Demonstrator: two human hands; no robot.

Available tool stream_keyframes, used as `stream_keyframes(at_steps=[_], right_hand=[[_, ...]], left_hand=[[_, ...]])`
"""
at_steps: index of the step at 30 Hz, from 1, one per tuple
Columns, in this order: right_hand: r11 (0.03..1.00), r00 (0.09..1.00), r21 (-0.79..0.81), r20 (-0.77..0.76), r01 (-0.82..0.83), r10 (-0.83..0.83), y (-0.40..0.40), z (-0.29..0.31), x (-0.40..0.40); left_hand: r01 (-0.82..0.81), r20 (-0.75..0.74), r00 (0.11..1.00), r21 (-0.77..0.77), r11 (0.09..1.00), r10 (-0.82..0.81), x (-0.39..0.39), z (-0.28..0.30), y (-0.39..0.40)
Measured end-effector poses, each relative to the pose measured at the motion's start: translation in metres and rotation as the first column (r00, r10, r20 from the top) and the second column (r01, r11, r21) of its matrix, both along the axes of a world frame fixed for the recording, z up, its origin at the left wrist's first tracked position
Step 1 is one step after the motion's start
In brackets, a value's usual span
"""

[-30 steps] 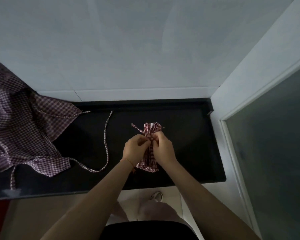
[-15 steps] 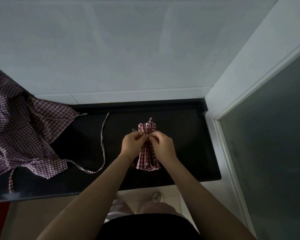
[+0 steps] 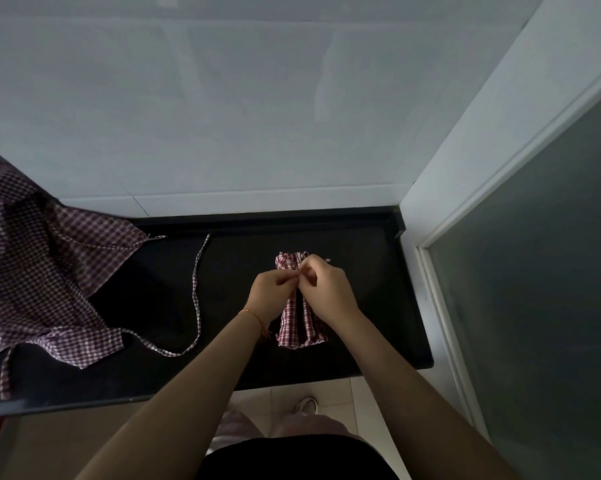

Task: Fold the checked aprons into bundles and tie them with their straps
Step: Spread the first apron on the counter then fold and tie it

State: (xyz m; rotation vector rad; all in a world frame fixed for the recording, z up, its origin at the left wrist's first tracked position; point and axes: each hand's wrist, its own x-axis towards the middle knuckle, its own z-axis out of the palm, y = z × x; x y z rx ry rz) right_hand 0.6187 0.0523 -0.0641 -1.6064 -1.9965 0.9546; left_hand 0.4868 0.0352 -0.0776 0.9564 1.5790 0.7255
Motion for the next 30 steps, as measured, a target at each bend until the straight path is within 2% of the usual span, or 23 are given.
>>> stream_keyframes(at_steps=[4,9,13,19,23,26,30], right_hand=[[0.984,0.994,0.178,0.106,-0.029,0.010,0.006,-0.009,0.003],[0.973,0.990,0.227,0.142,-0.050,0.017,0.013,-0.009,0.011],[0.995,0.944,0.058,0.323,-0.087,0.064,0.015,-0.004,0.022],[0.986,0.983,-0.167,0.179,-0.018,0.048,0.015,-0.005,0.024],[0.942,0.986,-0.319,0.094,-0.104,0.140,0.013,-0.003,0.023],[0.956,0.980,-0.284,0.158,-0.074,0.123,0.013,-0.009,0.017],[0.984,0.980,-0.154,0.192,0.091,-0.061,0.009,-0.019,0.005]], left_hand=[[0.050,-0.039,0.998,0.030,0.998,-0.049,0.006,0.002,0.000],[0.005,-0.049,0.999,0.034,0.999,-0.003,0.010,0.000,0.003],[0.029,-0.049,0.998,0.000,1.000,-0.029,0.009,0.002,0.008],[0.058,-0.048,0.997,0.006,0.998,-0.058,0.005,0.006,0.012],[0.071,-0.116,0.991,0.044,0.996,-0.066,0.004,0.005,0.014],[0.169,-0.233,0.960,0.049,0.984,-0.153,0.003,0.005,0.016],[0.275,-0.341,0.912,0.098,0.956,-0.228,0.002,0.014,0.018]])
